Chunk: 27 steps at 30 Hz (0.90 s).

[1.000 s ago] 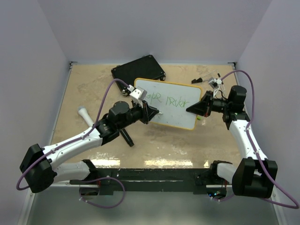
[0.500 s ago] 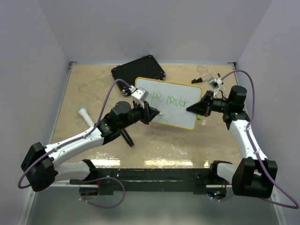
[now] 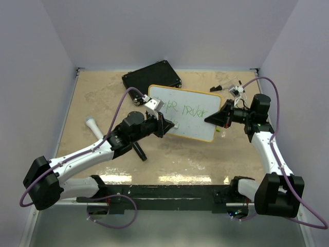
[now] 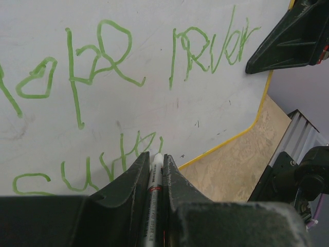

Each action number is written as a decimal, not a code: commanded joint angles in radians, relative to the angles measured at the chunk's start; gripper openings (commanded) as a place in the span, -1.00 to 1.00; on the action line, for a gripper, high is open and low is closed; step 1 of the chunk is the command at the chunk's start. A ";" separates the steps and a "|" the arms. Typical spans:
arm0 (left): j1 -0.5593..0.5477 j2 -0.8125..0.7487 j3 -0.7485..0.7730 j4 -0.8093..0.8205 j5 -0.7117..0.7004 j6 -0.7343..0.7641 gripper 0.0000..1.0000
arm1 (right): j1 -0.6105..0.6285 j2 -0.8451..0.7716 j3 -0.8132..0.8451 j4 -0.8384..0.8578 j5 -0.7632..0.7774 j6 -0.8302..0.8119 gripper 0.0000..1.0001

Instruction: Write a sentence on the whiteboard

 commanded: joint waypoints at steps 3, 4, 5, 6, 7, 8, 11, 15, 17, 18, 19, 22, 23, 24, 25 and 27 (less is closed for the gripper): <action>0.001 0.004 0.050 0.023 -0.030 -0.003 -1.00 | 0.004 -0.038 0.018 0.048 -0.073 0.018 -1.00; 0.000 0.006 0.061 0.023 -0.036 -0.003 -1.00 | 0.004 -0.038 0.018 0.050 -0.073 0.018 -1.00; 0.000 0.006 0.063 0.025 -0.042 -0.001 -1.00 | 0.004 -0.038 0.018 0.048 -0.075 0.018 -1.00; 0.000 0.007 0.069 0.025 -0.047 0.000 -1.00 | 0.004 -0.039 0.018 0.050 -0.075 0.018 -1.00; 0.000 0.009 0.076 0.025 -0.050 0.002 -1.00 | 0.004 -0.036 0.018 0.048 -0.075 0.018 -1.00; 0.000 0.007 0.081 0.025 -0.050 0.003 -1.00 | 0.004 -0.036 0.018 0.050 -0.075 0.018 -1.00; 0.000 0.015 0.095 0.028 -0.052 0.006 -1.00 | 0.002 -0.038 0.018 0.050 -0.075 0.018 -1.00; 0.000 0.035 0.112 0.027 -0.050 0.011 -1.00 | 0.002 -0.038 0.018 0.050 -0.076 0.018 -1.00; 0.000 0.044 0.116 0.028 -0.050 0.011 -1.00 | 0.004 -0.036 0.018 0.050 -0.076 0.018 -1.00; 0.000 0.044 0.118 0.030 -0.050 0.011 -1.00 | 0.004 -0.036 0.018 0.050 -0.076 0.018 -1.00; 0.000 0.049 0.121 0.031 -0.047 0.009 -1.00 | 0.002 -0.036 0.018 0.050 -0.076 0.018 -1.00; 0.000 0.058 0.130 0.031 -0.041 0.012 -1.00 | 0.004 -0.034 0.021 0.050 -0.076 0.019 -1.00; 0.000 0.062 0.130 0.034 -0.036 0.011 -1.00 | 0.002 -0.034 0.019 0.050 -0.076 0.018 -1.00; 0.001 0.065 0.133 0.039 -0.033 0.012 -1.00 | 0.004 -0.034 0.019 0.050 -0.076 0.019 -1.00; 0.000 0.069 0.136 0.039 -0.032 0.011 -1.00 | 0.002 -0.034 0.019 0.050 -0.076 0.018 -1.00; 0.000 0.078 0.139 0.042 -0.015 0.009 -1.00 | 0.004 -0.036 0.019 0.050 -0.076 0.018 -1.00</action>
